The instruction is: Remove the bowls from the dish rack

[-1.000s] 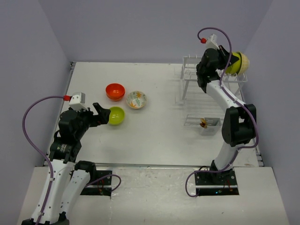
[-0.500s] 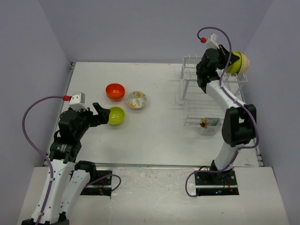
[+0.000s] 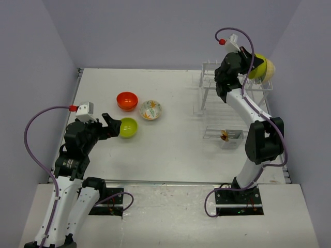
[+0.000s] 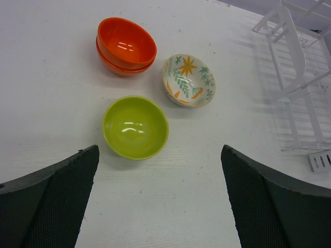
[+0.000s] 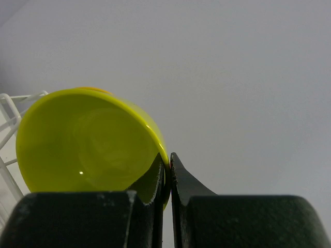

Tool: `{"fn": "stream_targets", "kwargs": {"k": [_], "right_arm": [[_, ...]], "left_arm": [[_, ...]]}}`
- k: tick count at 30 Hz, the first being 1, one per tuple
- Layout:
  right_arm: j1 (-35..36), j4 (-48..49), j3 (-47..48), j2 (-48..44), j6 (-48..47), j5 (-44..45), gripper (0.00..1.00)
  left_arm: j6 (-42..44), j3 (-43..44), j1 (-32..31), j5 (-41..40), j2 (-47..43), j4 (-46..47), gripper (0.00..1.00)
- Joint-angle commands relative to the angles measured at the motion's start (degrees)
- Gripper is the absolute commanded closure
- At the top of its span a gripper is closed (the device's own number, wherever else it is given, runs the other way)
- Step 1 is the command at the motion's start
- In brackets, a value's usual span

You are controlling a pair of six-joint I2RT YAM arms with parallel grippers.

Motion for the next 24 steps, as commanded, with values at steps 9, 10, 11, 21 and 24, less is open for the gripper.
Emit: {"fn": "stream_targets", "kwargs": {"k": [9, 10, 11, 21, 24], "right_arm": [[5.49, 2.48, 4.04, -8.54, 1.21, 1.88, 1.00], [5.84, 0.22, 4.13, -9.15, 2.53, 1.97, 1.00], [7.06, -2.07, 4.21, -10.90, 4.37, 1.97, 1.00], [15.59, -82.87, 18.39, -19.34, 86.79, -40.44, 1.00], [17.97, -77.95, 10.12, -23.39, 93.48, -48.46, 1.00]], "left_arm": [[0.69, 0.76, -0.47, -0.19, -0.31, 0.72, 0.00], [0.78, 0.76, -0.47, 0.07, -0.22, 0.72, 0.00], [0.87, 0.84, -0.47, 0.43, -0.13, 0.72, 0.00], [0.00, 6.02, -0.47, 14.55, 5.22, 3.27, 0.00], [-2.81, 11.90, -1.78, 16.24, 8.83, 4.49, 0.00]]}}
